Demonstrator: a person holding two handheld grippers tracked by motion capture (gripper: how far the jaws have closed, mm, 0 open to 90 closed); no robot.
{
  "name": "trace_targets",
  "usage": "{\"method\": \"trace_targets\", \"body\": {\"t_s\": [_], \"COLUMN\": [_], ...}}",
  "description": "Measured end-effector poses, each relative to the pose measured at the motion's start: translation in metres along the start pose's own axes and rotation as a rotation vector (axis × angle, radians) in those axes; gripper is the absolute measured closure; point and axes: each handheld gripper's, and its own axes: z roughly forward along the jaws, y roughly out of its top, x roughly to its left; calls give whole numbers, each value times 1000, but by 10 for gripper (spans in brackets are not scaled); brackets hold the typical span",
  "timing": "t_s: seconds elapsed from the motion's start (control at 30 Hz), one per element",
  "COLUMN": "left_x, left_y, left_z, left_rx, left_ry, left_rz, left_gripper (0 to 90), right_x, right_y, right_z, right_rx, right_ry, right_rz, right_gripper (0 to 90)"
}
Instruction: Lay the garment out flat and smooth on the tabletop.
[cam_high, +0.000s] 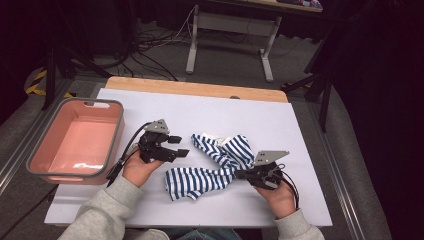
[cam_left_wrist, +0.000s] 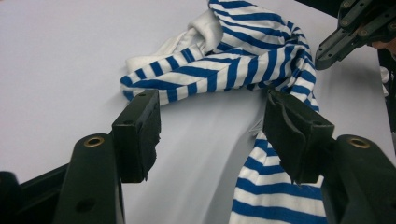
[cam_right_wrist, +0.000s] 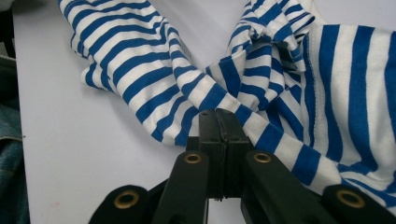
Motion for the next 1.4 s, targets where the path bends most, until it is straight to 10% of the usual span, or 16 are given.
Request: {"method": "trace_targets", "body": {"t_s": [0.5,0.93,1.4], "left_x": [-5,-4,1], "left_y": [2,-1,0], "left_z": [1,-1,14], "left_rx": [19,26,48], "left_ry": [-1,2,-22], "left_rz": [15,8,-5], "left_gripper": [374,371,385], "right_x": [10,11,17], "right_y": [16,19,-8], "right_z": [20,36,-26], "right_rx": [-56,22,-45], "right_ry": [13,-51,-4], "right_rz": [-76,-152,-114], "right_gripper": [599,889,891]}}
